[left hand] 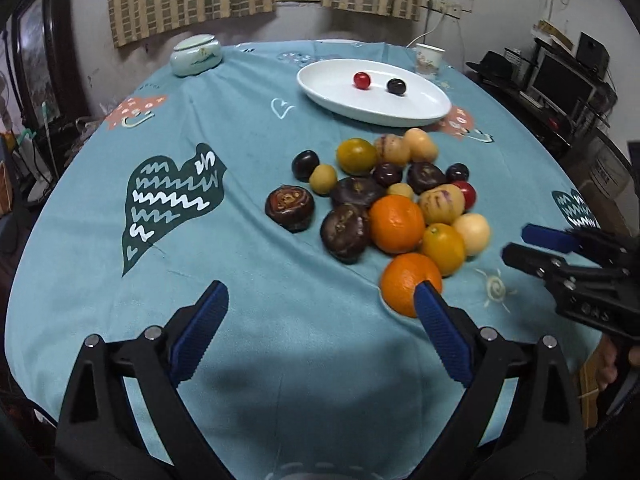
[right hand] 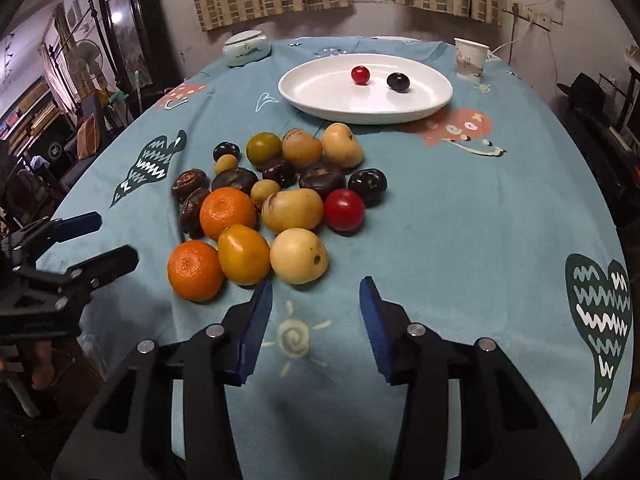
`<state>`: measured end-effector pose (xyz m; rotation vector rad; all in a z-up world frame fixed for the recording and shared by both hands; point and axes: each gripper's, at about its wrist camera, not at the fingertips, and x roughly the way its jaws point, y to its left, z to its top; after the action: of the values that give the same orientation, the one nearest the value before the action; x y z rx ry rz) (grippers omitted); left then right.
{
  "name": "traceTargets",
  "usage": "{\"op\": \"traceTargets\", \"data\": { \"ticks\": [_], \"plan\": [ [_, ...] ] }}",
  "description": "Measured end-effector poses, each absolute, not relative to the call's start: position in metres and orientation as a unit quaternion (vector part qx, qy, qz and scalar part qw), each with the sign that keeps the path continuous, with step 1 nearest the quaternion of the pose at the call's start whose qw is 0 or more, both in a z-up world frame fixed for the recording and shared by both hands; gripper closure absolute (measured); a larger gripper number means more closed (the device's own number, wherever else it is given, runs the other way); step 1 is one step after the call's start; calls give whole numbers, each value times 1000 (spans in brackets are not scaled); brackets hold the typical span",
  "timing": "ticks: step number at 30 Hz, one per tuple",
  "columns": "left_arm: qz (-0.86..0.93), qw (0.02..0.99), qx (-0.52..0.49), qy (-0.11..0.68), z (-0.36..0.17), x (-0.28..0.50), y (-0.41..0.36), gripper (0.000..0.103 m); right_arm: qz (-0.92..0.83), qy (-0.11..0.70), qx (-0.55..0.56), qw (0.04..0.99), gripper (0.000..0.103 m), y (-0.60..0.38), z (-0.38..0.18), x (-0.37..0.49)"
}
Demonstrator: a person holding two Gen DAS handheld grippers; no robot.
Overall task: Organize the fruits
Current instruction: 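Grasp the beige round fruit with the right gripper while the left gripper grasps a mandarin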
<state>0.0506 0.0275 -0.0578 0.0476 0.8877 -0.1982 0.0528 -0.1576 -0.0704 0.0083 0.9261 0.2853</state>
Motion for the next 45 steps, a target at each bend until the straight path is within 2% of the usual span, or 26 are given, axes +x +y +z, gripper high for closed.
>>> {"op": "traceTargets", "data": {
  "ticks": [6, 13, 25, 27, 29, 30, 37, 39, 45],
  "plan": [
    [-104, 898, 32, 426, -60, 41, 19, 7, 167, 452, 9, 876, 57, -149, -78, 69],
    [-112, 893, 42, 434, -64, 39, 9, 7, 187, 460, 19, 868, 65, -147, -95, 89],
    [-150, 882, 73, 440, -73, 42, -28, 8, 96, 446, 11, 890, 65, -189, -80, 48],
    [-157, 882, 77, 438, -75, 45, -33, 14, 92, 447, 19, 889, 65, -194, -84, 47],
    [-168, 875, 82, 446, -79, 50, -39, 36, 92, 451, 27, 888, 65, -198, -88, 46],
    [-171, 873, 83, 450, -80, 51, -40, 40, 92, 452, 30, 887, 65, -199, -90, 46],
    [-162, 865, 98, 465, -99, 57, -46, 44, 97, 453, 40, 885, 65, -201, -92, 46],
    [-152, 869, 96, 462, -101, 58, -43, 57, 97, 455, 39, 884, 65, -200, -94, 47],
    [-160, 871, 65, 460, -97, 59, -31, 59, 92, 452, 30, 887, 65, -197, -91, 49]
  ]
}}
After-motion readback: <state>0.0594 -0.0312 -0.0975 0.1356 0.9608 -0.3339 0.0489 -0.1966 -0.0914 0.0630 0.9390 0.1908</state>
